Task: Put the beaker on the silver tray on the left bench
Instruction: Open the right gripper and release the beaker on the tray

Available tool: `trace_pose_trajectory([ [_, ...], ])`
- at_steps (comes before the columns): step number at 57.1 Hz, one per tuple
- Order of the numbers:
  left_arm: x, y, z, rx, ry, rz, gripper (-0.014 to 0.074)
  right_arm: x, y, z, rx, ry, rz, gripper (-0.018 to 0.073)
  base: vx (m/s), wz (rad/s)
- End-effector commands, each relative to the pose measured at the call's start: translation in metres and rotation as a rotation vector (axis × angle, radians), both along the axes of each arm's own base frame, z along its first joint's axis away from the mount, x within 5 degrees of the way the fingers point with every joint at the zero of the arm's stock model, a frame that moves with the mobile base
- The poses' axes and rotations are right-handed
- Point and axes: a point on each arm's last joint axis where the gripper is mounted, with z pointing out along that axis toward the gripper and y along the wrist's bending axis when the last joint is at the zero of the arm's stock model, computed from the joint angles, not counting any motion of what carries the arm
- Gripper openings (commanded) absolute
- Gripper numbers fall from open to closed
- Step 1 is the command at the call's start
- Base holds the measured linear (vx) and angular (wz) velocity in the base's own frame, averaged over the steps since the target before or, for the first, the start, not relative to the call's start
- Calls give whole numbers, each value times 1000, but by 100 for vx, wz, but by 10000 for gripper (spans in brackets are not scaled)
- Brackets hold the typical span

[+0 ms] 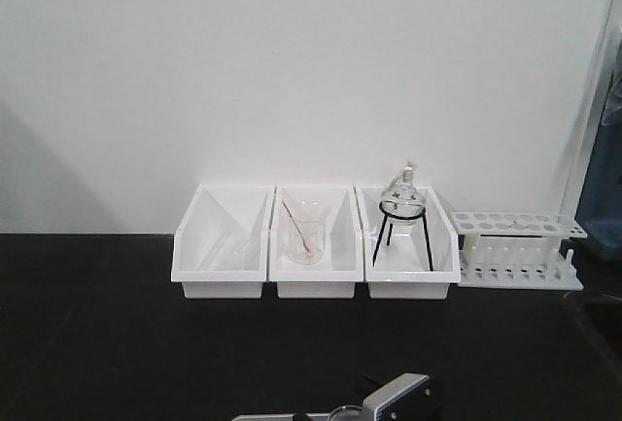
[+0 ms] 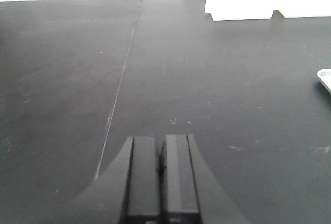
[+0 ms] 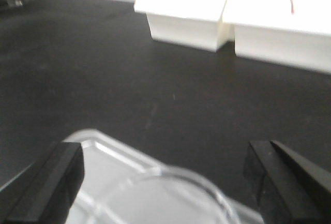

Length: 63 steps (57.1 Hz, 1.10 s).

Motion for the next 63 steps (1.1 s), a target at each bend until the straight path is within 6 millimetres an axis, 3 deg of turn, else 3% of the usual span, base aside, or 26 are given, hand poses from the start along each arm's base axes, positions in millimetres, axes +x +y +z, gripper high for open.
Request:
trace_pose_trajectory([
  [1, 1, -1, -2, -5, -66, -8, 1, 4, 2, 46, 106, -202, 10, 663, 0, 0],
  [13, 1, -1, -2, -5, -66, -8, 1, 0, 0, 75, 128, -292, 10, 646, 0, 0],
  [20, 1, -1, -2, -5, -66, -8, 1, -3, -2, 95, 149, -333, 8, 582, 0, 0],
  [26, 1, -1, -2, -5, -66, -8, 1, -9, -6, 116, 127, -325, 1, 447, 0, 0],
  [33, 1, -1, -2, -5, -66, -8, 1, -23, -16, 146, 62, -236, -24, 174, 0, 0],
  [37, 1, -1, -2, -5, -66, -8, 1, -37, -27, 166, 40, -153, -51, -10, 0, 0],
  [38, 1, -1, -2, -5, -66, -8, 1, -42, -30, 172, 37, -130, -61, -17, 0, 0],
  [48, 1, -1, -2, -5, -66, -8, 1, -93, -66, 210, -42, 21, -140, -11, 0, 0],
  [63, 1, -1, -2, -5, -66, -8, 1, -172, -119, 233, -141, 125, -232, -8, 0, 0],
])
